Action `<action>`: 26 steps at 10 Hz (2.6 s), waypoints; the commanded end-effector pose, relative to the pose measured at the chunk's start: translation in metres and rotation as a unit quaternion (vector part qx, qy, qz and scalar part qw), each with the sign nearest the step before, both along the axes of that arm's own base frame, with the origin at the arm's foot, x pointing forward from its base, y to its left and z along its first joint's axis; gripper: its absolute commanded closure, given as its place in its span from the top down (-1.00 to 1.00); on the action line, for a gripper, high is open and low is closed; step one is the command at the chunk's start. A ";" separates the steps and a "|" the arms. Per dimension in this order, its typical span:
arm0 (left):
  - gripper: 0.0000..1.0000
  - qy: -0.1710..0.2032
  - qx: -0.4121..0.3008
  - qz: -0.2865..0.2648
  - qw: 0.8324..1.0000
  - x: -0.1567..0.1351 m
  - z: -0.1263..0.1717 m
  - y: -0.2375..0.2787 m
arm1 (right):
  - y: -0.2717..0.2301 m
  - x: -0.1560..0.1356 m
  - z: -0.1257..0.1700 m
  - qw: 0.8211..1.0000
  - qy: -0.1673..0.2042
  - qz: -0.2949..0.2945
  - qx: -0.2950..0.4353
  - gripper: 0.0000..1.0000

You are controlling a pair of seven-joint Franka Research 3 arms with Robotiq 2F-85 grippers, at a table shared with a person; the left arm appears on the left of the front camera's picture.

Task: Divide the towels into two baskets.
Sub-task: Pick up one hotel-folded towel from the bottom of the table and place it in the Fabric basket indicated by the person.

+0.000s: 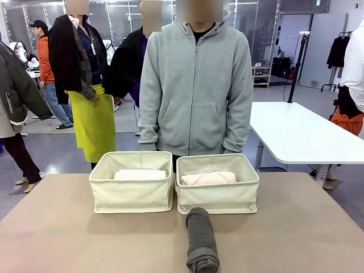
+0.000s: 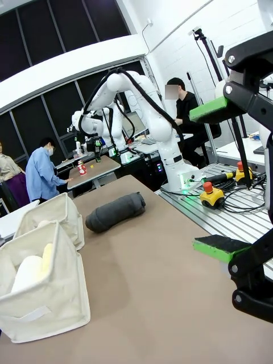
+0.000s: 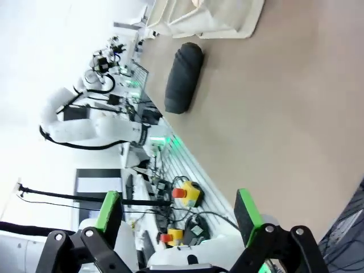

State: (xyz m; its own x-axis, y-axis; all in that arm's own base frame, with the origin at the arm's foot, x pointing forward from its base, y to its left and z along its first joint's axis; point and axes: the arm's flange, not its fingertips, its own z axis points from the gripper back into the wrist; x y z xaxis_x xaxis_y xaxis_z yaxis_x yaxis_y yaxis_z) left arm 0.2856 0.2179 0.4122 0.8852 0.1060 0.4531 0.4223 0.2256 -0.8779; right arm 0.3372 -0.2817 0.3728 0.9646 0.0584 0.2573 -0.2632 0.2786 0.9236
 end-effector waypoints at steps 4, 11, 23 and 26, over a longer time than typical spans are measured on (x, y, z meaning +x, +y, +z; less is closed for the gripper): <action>1.00 -0.008 -0.004 0.001 1.000 -0.004 0.003 0.002 | -0.012 -0.005 -0.013 1.000 0.023 0.001 0.004 1.00; 1.00 -0.008 -0.004 0.001 1.000 -0.004 0.003 0.002 | -0.012 -0.005 -0.013 1.000 0.023 0.001 0.004 1.00; 1.00 -0.008 -0.004 0.001 1.000 -0.004 0.003 0.002 | 0.286 0.032 -0.012 0.982 0.115 -0.016 -0.148 1.00; 1.00 -0.008 -0.004 0.001 1.000 -0.004 0.003 0.002 | 0.358 0.046 -0.014 0.977 0.124 -0.013 -0.172 1.00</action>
State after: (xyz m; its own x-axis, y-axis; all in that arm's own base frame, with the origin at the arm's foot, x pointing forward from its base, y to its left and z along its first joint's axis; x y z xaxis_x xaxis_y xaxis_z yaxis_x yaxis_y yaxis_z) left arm 0.2855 0.2180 0.4122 0.8851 0.1065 0.4530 0.4221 0.2259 -0.8779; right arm 0.3798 0.0538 0.3600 0.9954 0.0952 0.0100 -0.0616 0.5571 0.8282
